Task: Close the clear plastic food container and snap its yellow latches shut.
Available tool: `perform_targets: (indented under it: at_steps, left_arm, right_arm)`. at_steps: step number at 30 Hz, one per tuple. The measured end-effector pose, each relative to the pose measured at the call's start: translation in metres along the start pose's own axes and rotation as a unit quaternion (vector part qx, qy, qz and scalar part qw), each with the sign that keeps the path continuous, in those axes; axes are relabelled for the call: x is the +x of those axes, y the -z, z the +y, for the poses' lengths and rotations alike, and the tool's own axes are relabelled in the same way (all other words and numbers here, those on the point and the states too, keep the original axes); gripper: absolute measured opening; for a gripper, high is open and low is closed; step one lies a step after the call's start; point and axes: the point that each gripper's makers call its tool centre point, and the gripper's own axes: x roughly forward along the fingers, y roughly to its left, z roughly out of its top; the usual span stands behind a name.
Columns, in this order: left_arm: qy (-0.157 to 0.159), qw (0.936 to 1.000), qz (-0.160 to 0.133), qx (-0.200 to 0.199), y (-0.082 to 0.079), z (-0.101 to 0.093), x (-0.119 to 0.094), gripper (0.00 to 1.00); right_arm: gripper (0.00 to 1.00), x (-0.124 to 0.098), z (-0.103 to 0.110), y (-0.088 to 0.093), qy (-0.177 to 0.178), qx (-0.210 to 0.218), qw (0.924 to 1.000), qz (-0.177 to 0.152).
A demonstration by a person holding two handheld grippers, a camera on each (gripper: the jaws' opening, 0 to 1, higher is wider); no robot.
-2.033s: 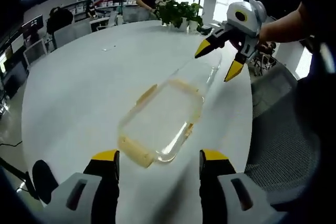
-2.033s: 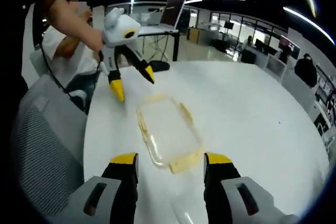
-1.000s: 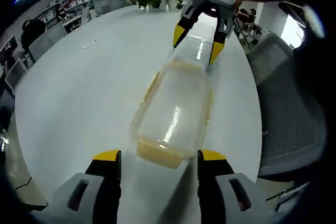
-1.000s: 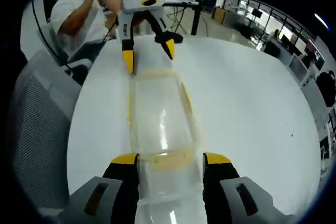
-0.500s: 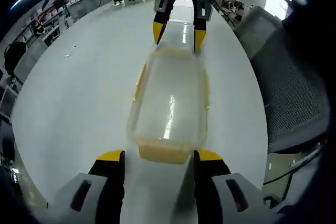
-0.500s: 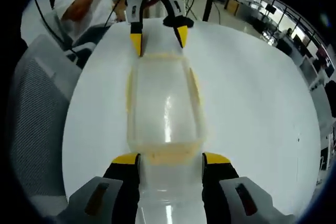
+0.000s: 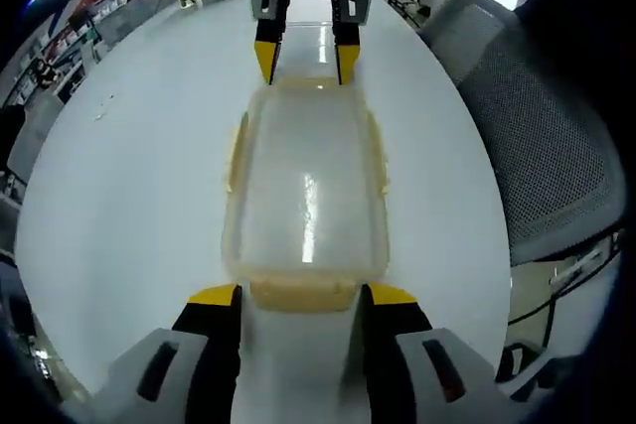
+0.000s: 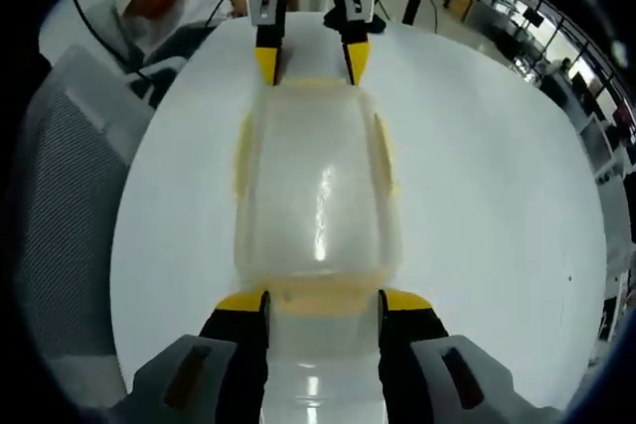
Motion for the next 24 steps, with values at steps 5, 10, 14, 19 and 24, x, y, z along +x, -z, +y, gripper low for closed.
perform_targets:
  at_steps: [5,10,14,19,24]
  left_arm:
    - [0.019,0.9998,0.004,-0.008,-0.0003,-0.0034,0.0008,0.40]
    - [0.018,0.9998,0.007,-0.009,-0.0001,-0.0036,0.0010,0.40]
    - [0.019,0.9997,-0.002,-0.012,0.0003,-0.0036,0.0008,0.39]
    - [0.019,0.9997,-0.011,-0.013,0.0001,-0.0036,0.0012,0.40]
    - [0.021,0.9997,0.003,-0.007,-0.0022,-0.0036,0.0023,0.40]
  right_arm:
    - [0.40,0.0043,0.0012,0.0046,-0.005,-0.021,0.9995,0.022]
    - [0.40,0.0037,0.0000,0.0045,-0.013,0.003,0.9998,0.012]
    - [0.39,0.0060,0.0000,0.0048,-0.021,0.017,0.9995,0.019]
    - [0.40,0.0062,0.0020,0.0043,-0.019,0.014,0.9986,0.046]
    - [0.40,0.0072,0.0015,0.0054,-0.024,0.007,0.9970,0.073]
